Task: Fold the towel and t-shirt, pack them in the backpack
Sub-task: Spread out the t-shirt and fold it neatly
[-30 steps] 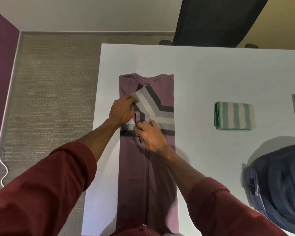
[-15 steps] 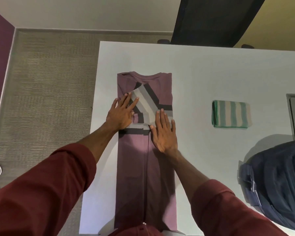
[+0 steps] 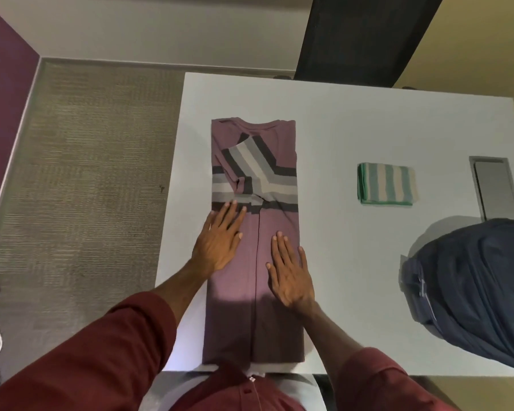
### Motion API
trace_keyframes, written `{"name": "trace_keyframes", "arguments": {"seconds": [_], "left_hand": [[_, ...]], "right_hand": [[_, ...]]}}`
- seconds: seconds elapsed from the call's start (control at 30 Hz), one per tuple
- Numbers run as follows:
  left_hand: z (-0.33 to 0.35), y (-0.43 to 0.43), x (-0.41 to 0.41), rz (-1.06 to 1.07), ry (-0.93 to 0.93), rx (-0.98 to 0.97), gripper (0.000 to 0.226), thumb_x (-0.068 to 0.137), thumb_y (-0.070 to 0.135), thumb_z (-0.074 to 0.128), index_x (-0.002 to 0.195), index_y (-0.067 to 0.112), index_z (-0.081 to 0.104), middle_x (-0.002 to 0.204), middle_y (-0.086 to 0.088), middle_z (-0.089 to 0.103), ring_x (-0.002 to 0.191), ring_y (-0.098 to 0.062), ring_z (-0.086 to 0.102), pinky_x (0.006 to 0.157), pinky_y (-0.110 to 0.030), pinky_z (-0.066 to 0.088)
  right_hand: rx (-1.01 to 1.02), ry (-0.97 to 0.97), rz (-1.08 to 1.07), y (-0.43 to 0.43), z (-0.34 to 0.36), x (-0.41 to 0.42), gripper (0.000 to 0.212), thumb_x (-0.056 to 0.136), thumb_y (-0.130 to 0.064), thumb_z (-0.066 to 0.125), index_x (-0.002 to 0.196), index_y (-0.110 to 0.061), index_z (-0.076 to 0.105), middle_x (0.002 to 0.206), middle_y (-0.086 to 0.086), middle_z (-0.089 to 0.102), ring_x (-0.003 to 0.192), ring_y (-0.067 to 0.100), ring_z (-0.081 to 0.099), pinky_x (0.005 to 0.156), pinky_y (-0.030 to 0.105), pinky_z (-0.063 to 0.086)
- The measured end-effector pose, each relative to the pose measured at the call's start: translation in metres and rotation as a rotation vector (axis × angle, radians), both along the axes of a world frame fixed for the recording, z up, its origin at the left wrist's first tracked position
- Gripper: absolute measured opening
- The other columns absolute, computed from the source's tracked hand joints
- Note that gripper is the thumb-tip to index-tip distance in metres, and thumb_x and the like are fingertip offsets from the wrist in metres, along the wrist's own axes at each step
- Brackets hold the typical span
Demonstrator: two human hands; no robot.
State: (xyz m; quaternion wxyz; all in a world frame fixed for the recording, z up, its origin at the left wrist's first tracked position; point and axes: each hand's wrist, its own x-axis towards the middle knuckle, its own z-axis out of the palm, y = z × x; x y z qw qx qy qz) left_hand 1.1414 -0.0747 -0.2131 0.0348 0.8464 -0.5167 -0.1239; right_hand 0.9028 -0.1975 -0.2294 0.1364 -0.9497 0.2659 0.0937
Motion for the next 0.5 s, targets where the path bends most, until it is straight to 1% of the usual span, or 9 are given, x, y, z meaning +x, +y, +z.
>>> {"name": "trace_keyframes", "arguments": {"seconds": [0.1,0.23,0.43,0.5], "left_hand": [[-0.011,0.035,-0.042,-0.023,0.068,0.044,0.067,0.112,0.049,0.01,0.171,0.026,-0.009,0.179,-0.003,-0.012,0.166,-0.025,-0.007,0.132,-0.053,0.016],[-0.015,0.078,-0.098,0.026,0.109,0.054,0.071,0.111,0.047,0.019,0.17,0.029,-0.015,0.178,-0.001,-0.018,0.165,-0.023,-0.012,0.133,-0.052,0.014],[-0.014,0.138,-0.167,0.048,0.134,0.07,0.07,0.113,0.047,0.024,0.171,0.029,-0.011,0.179,0.001,-0.015,0.166,-0.022,-0.012,0.133,-0.051,0.015],[-0.013,0.157,-0.188,0.037,0.11,0.079,0.07,0.113,0.047,0.024,0.171,0.027,-0.01,0.179,0.0,-0.013,0.166,-0.023,-0.011,0.133,-0.051,0.017]], "right_hand": [[0.025,0.004,0.039,0.023,0.003,-0.029,0.069,0.116,-0.042,0.026,0.173,-0.018,-0.003,0.181,0.0,-0.012,0.167,0.019,-0.01,0.134,0.055,0.011],[0.03,0.028,0.09,0.051,0.006,-0.066,0.069,0.115,-0.043,0.025,0.173,-0.018,-0.005,0.181,0.002,-0.013,0.167,0.021,-0.01,0.134,0.056,0.011],[0.052,0.02,0.112,0.094,0.007,-0.118,0.067,0.114,-0.044,0.018,0.174,-0.018,0.002,0.182,0.003,-0.006,0.168,0.022,-0.002,0.132,0.055,0.012],[0.061,0.046,0.12,0.11,0.005,-0.137,0.068,0.114,-0.047,0.016,0.173,-0.02,-0.003,0.181,0.002,-0.012,0.168,0.021,-0.007,0.132,0.054,0.008]]}}
